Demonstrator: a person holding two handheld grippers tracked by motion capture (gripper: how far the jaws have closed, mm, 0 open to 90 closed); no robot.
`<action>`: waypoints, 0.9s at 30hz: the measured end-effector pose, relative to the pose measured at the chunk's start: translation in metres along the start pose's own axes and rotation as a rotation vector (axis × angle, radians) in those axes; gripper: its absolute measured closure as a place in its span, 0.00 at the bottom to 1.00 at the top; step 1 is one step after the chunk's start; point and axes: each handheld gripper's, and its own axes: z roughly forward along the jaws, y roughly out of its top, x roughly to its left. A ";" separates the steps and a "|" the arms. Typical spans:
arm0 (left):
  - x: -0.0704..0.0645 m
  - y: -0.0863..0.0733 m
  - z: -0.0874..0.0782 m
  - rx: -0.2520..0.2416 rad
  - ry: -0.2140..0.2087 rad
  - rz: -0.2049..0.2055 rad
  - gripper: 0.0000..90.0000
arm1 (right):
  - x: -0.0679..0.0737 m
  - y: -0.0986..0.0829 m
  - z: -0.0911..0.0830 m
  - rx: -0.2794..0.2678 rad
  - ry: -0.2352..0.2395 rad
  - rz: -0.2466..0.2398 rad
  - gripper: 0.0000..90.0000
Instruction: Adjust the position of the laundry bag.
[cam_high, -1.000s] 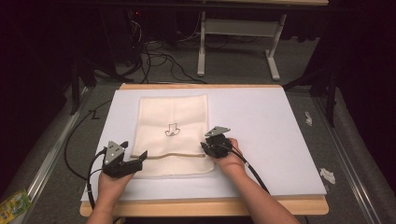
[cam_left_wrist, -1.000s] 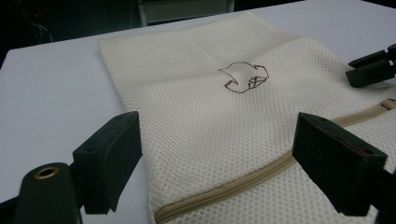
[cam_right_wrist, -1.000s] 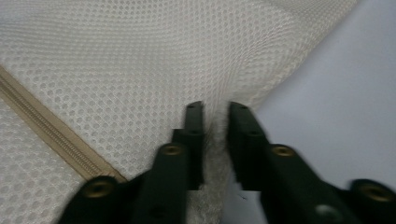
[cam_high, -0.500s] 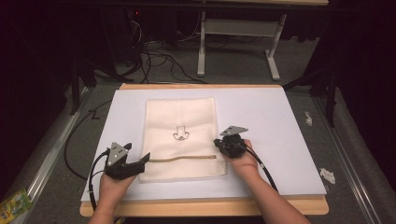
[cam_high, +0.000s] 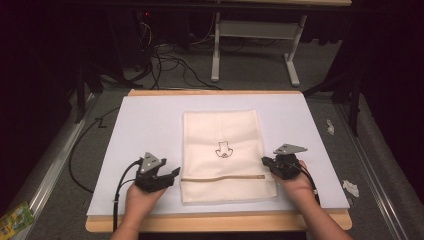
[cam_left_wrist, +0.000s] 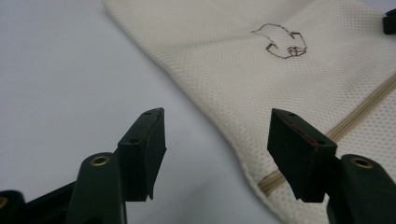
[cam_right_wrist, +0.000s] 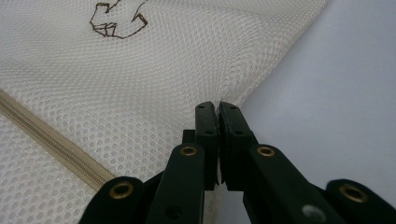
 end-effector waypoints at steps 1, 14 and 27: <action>0.000 0.000 0.000 0.000 0.000 0.000 0.43 | 0.000 0.000 0.000 0.000 0.000 0.000 0.98; -0.027 0.015 0.057 0.117 0.063 0.052 0.94 | -0.009 -0.006 -0.008 -0.032 -0.006 0.005 0.98; -0.020 0.028 0.078 0.098 0.107 0.046 0.99 | -0.018 -0.006 -0.001 -0.025 -0.042 0.042 0.94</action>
